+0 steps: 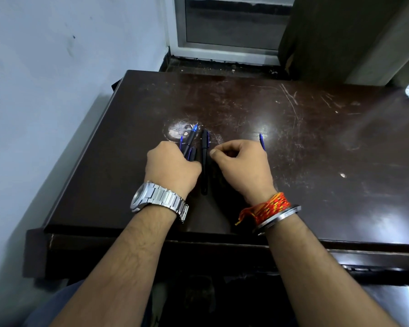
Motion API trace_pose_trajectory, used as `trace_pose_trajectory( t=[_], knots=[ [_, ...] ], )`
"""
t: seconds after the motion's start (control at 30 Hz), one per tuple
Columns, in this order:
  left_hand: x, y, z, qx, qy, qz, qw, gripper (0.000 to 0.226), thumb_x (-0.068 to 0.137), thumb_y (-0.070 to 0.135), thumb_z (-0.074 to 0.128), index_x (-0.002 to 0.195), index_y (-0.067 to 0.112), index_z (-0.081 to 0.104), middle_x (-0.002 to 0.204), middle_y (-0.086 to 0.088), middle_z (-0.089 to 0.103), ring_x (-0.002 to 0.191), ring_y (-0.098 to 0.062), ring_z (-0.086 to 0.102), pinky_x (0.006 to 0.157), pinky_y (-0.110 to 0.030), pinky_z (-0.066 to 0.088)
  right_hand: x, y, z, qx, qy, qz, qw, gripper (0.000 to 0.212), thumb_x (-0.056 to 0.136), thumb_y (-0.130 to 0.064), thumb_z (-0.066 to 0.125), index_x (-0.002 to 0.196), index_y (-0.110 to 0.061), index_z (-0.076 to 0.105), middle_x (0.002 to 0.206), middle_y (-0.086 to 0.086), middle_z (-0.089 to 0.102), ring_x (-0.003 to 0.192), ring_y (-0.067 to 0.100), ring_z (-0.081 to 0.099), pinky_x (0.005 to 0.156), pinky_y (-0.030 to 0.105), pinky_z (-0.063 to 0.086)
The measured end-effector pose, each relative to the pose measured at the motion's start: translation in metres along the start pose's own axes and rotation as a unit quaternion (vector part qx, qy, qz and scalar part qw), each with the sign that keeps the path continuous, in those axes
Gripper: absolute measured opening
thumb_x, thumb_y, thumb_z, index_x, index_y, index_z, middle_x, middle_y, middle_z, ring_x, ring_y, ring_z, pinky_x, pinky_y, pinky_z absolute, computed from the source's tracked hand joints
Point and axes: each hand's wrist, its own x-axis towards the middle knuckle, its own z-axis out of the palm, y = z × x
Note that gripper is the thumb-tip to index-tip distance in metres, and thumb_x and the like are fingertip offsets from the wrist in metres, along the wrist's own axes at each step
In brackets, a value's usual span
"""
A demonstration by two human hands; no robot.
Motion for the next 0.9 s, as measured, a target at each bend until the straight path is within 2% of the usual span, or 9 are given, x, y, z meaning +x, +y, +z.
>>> trace_pose_trajectory(
  t=[0.13, 0.27, 0.33, 0.4, 0.47, 0.53, 0.6, 0.7, 0.9],
  knots=[
    [-0.003, 0.005, -0.001, -0.061, -0.002, 0.026, 0.998, 0.023, 0.069, 0.033, 0.075, 0.063, 0.012, 0.069, 0.057, 0.001, 0.064, 0.057, -0.012, 0.061, 0.041, -0.019, 0.036, 0.003, -0.003, 0.004, 0.115, -0.031, 0.048, 0.992, 0.028, 0.080, -0.045, 0.068, 0.070, -0.021, 0.077, 0.058, -0.008, 0.069, 0.052, 0.005, 0.059, 0.056, 0.030, 0.050],
    [-0.008, 0.007, 0.003, -0.104, -0.021, 0.067, 0.992, 0.026, 0.071, 0.035, 0.073, 0.061, 0.012, 0.068, 0.048, 0.004, 0.061, 0.051, -0.010, 0.060, 0.042, -0.016, 0.038, 0.001, -0.004, 0.004, 0.203, -0.073, 0.055, 0.975, 0.025, 0.083, -0.035, 0.074, 0.072, -0.013, 0.077, 0.054, -0.003, 0.065, 0.043, 0.003, 0.050, 0.047, 0.023, 0.040],
    [-0.010, 0.008, 0.006, -0.137, -0.042, 0.066, 0.988, 0.022, 0.071, 0.037, 0.073, 0.063, 0.017, 0.069, 0.045, 0.010, 0.061, 0.046, -0.004, 0.057, 0.043, -0.012, 0.038, 0.002, -0.006, 0.001, 0.247, -0.049, 0.058, 0.966, 0.022, 0.086, -0.026, 0.073, 0.070, -0.011, 0.076, 0.055, 0.000, 0.065, 0.044, 0.005, 0.050, 0.046, 0.022, 0.039],
    [-0.011, 0.011, 0.009, -0.219, -0.096, 0.027, 0.971, 0.022, 0.073, 0.040, 0.067, 0.063, 0.021, 0.069, 0.049, 0.008, 0.065, 0.044, -0.009, 0.055, 0.046, -0.024, 0.041, 0.004, -0.010, -0.004, 0.308, -0.006, 0.061, 0.949, 0.025, 0.091, -0.021, 0.069, 0.068, -0.013, 0.072, 0.056, 0.003, 0.057, 0.045, 0.008, 0.044, 0.044, 0.023, 0.035],
    [-0.013, 0.015, 0.010, -0.297, -0.152, -0.014, 0.942, 0.025, 0.074, 0.037, 0.057, 0.061, 0.018, 0.068, 0.048, 0.004, 0.062, 0.039, -0.013, 0.045, 0.045, -0.026, 0.031, 0.007, -0.015, -0.009, 0.372, 0.029, 0.068, 0.925, 0.030, 0.096, -0.018, 0.064, 0.067, -0.016, 0.071, 0.066, 0.010, 0.055, 0.047, 0.009, 0.039, 0.044, 0.025, 0.032],
    [-0.016, 0.018, 0.011, -0.341, -0.188, -0.042, 0.920, 0.027, 0.075, 0.033, 0.050, 0.068, 0.015, 0.070, 0.047, 0.002, 0.059, 0.037, -0.012, 0.038, 0.041, -0.021, 0.026, 0.008, -0.018, -0.015, 0.424, 0.041, 0.078, 0.901, 0.026, 0.099, -0.017, 0.060, 0.075, -0.017, 0.071, 0.069, 0.004, 0.064, 0.047, 0.008, 0.038, 0.040, 0.021, 0.033],
    [-0.019, 0.021, 0.011, -0.379, -0.221, -0.069, 0.896, 0.030, 0.080, 0.027, 0.046, 0.078, 0.009, 0.070, 0.045, -0.002, 0.055, 0.034, -0.013, 0.034, 0.037, -0.015, 0.023, 0.009, -0.019, -0.018, 0.449, 0.034, 0.089, 0.888, 0.023, 0.100, -0.017, 0.058, 0.081, -0.017, 0.071, 0.072, -0.004, 0.071, 0.047, 0.006, 0.038, 0.039, 0.018, 0.033],
    [-0.021, 0.024, 0.009, -0.403, -0.266, -0.092, 0.871, 0.031, 0.091, 0.017, 0.041, 0.080, 0.003, 0.067, 0.043, -0.005, 0.050, 0.032, -0.011, 0.029, 0.038, -0.012, 0.022, 0.008, -0.019, -0.020, 0.459, 0.026, 0.099, 0.882, 0.025, 0.101, -0.018, 0.056, 0.082, -0.018, 0.072, 0.085, -0.003, 0.072, 0.047, 0.004, 0.039, 0.040, 0.018, 0.033],
    [-0.021, 0.023, 0.005, -0.408, -0.293, -0.094, 0.859, 0.034, 0.091, 0.017, 0.038, 0.077, 0.002, 0.065, 0.042, -0.004, 0.047, 0.029, -0.009, 0.027, 0.036, -0.010, 0.021, 0.009, -0.017, -0.021, 0.464, 0.010, 0.099, 0.880, 0.020, 0.101, -0.019, 0.055, 0.091, -0.018, 0.072, 0.083, -0.007, 0.073, 0.048, 0.004, 0.040, 0.041, 0.019, 0.034]
  ],
)
